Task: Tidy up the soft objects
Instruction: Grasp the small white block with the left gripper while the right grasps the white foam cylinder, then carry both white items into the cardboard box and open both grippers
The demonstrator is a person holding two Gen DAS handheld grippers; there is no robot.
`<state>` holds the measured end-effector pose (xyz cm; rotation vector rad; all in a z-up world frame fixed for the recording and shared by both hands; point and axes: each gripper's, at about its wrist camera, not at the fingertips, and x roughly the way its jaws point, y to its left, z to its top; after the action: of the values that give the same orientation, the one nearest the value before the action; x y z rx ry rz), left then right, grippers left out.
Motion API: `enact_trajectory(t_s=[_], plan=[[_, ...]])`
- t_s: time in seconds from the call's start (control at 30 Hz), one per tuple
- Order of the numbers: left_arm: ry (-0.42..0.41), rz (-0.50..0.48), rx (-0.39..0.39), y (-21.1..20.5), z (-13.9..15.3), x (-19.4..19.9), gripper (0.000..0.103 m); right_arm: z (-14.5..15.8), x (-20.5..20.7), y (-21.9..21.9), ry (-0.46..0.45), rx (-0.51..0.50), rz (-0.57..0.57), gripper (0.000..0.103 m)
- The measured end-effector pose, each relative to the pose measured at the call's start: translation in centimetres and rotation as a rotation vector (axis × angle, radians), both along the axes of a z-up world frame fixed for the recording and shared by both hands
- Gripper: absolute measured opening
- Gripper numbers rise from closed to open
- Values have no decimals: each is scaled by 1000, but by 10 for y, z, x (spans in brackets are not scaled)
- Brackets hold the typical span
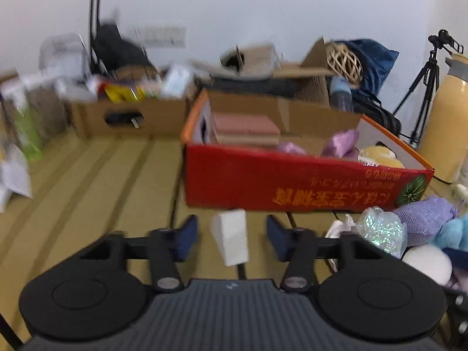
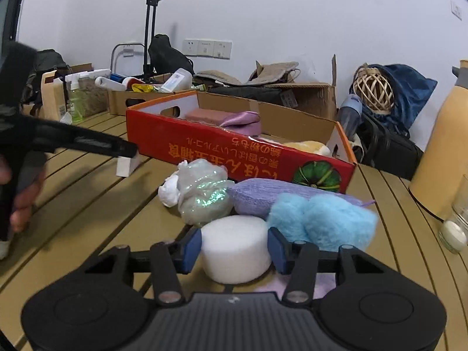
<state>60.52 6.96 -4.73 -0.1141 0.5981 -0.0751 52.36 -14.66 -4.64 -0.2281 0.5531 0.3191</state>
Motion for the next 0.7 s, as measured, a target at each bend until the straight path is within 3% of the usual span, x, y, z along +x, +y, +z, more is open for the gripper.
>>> enact_trajectory(t_s=[0.1, 0.27, 0.43, 0.6, 0.7], plan=[[16, 22, -41, 6, -5, 10, 20, -2, 0, 1, -12, -27, 13, 50], [3, 28, -47, 11, -8, 6, 19, -7, 3, -4, 22, -19, 9, 54], [-6, 31, -53, 13, -3, 1, 19, -4, 0, -9, 12, 26, 18, 49], [-97, 12, -43, 7, 15, -20, 19, 4, -14, -11, -8, 124, 123, 49], [-155, 14, -47, 6, 39, -22, 19, 28, -26, -7, -80, 181, 180, 48]])
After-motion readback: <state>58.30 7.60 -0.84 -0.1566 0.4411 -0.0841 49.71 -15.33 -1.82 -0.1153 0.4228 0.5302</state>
